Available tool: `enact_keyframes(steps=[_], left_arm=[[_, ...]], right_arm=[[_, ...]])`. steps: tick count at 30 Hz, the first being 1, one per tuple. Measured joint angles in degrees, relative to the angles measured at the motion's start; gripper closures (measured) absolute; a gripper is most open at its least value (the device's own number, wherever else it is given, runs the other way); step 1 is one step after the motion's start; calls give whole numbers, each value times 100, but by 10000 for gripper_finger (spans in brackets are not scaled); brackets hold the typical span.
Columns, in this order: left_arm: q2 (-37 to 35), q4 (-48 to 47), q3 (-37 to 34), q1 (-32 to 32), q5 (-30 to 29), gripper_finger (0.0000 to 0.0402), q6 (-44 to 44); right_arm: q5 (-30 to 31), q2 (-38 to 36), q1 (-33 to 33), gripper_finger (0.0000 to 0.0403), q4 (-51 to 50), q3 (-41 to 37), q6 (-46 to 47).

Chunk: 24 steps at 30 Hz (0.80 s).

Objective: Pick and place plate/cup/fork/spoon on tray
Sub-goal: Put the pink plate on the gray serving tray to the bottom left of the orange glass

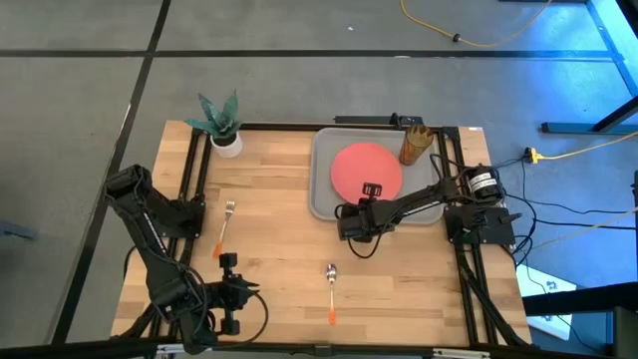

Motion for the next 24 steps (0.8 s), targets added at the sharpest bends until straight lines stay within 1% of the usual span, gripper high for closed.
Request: enact_keyframes(steps=[2,5,8,10,17,21,24], left_arm=[[0,0,2,0,2,357,-2],[0,-2,0,0,4,357,-2],[0,-37,0,22,19,357,-1],[0,-64,0,63,154,357,-39],[0,-175,0,244,884,357,-848],[0,-181,0,339,937,357,-1213],[0,-301,0,385,931,357,-1400]], right_arm=[[-24,0,-21,350,2,1,-14],[-334,4,-41,350,-79,111,-204],[-400,4,14,350,-276,434,-206],[-398,4,121,350,-543,700,-223],[-409,4,678,350,-1061,1678,-307],[-274,4,970,350,-1055,1980,-403],[-131,2,1023,350,-800,1939,-646]])
